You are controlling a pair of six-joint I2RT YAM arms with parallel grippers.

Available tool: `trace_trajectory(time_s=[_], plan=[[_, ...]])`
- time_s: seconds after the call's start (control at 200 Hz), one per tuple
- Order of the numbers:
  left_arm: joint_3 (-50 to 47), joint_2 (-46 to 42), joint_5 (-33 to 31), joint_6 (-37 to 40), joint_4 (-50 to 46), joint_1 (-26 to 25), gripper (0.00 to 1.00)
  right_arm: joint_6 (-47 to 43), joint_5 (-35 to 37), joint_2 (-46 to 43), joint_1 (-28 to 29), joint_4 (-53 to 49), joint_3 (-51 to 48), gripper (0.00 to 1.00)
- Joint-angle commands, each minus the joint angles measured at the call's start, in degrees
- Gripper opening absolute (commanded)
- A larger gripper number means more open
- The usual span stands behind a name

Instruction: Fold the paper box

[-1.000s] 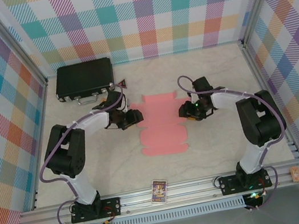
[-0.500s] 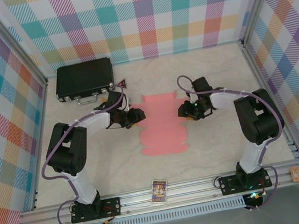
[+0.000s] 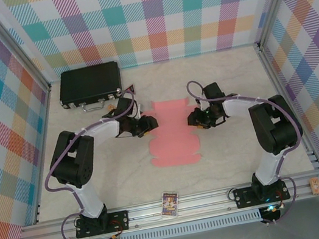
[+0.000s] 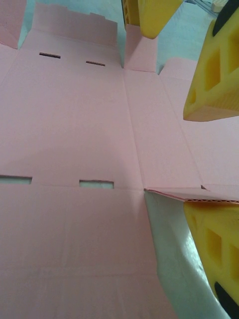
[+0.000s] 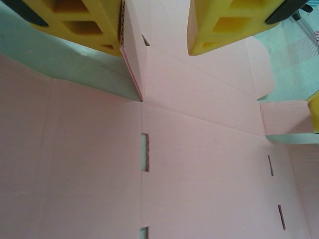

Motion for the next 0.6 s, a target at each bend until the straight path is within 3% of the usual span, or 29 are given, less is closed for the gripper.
trace_trajectory(time_s=[0.0,0.595], plan=[[1.53,-0.43,1.96,-0.47,1.22,-1.09,0.46,0.18,-2.1,0.12,0.97,0.81,1.97,0.38],[3.79,3.39,2.07,-0.24,1.21,-3.12,0.51,0.47,-1.39,3.93,3.4,0.3,4.83,0.43]])
